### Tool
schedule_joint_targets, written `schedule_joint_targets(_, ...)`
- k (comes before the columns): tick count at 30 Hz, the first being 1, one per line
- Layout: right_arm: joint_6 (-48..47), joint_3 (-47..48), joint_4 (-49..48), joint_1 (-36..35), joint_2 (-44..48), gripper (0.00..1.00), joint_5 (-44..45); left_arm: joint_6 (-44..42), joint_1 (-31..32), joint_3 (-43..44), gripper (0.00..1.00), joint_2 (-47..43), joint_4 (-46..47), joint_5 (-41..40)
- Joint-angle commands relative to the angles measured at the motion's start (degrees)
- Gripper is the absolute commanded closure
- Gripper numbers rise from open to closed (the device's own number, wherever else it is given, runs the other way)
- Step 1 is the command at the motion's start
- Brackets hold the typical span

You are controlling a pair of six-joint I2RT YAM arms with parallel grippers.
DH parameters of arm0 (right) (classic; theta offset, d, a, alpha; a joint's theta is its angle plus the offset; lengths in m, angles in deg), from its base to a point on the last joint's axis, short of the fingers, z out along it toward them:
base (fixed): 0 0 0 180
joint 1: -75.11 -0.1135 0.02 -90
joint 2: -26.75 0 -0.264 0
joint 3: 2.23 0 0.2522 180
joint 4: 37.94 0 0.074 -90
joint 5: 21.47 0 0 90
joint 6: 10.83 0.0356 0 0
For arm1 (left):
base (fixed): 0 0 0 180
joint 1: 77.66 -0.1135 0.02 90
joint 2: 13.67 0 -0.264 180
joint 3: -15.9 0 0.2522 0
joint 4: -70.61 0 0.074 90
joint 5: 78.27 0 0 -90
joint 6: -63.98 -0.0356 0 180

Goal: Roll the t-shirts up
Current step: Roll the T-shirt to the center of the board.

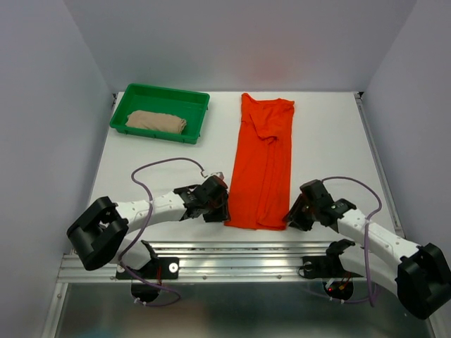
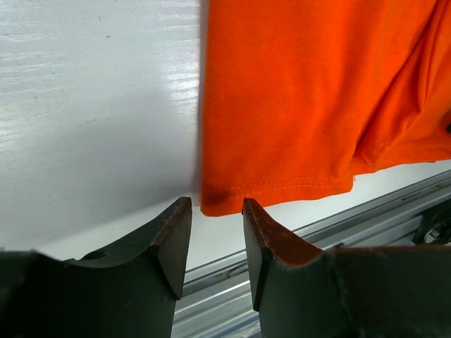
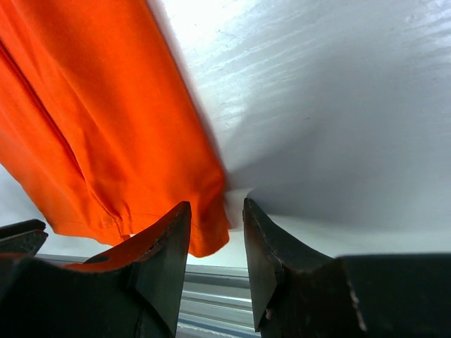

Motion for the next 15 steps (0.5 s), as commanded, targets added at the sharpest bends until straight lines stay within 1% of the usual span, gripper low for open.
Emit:
schedule_joint_targets(1,-1.80,-0.09,8.38,-0.40,0.66,0.58,2.46,0.60,-0.13,-1.96,0.54,1.39,1.68,0.66)
schedule_joint_targets(4,-2.50,-0.70,8.74,-0.40,1.63,0.59,1.76,0.95,-0.22,-2.66,0.54,2.18,3.97,2.33)
schedule_joint_targets(6,-3.29,-0.88,8.04,-0.40,1.46,0.59,-0.34,1.04,-0.22,-2.75,0.55,2.79,4.67,3.47)
schedule_joint_targets(10,-3.64,-1.06,5.93,-1.02,0.14,0.60,-1.84,1.57,-0.22,-3.45,0.59,3.24,5.73,4.62)
schedule_joint_targets(14,-3.82,-0.97,4.61,-2.07,-1.00,0.64,-2.20,1.57,-0.22,-3.37,0.67,3.06,6.17,5.14)
schedule_joint_targets(15,-3.82,-0.97,4.26,-2.07,-1.35,0.66,-2.20,1.57,-0.22,-3.37,0.71,3.06,6.52,5.58)
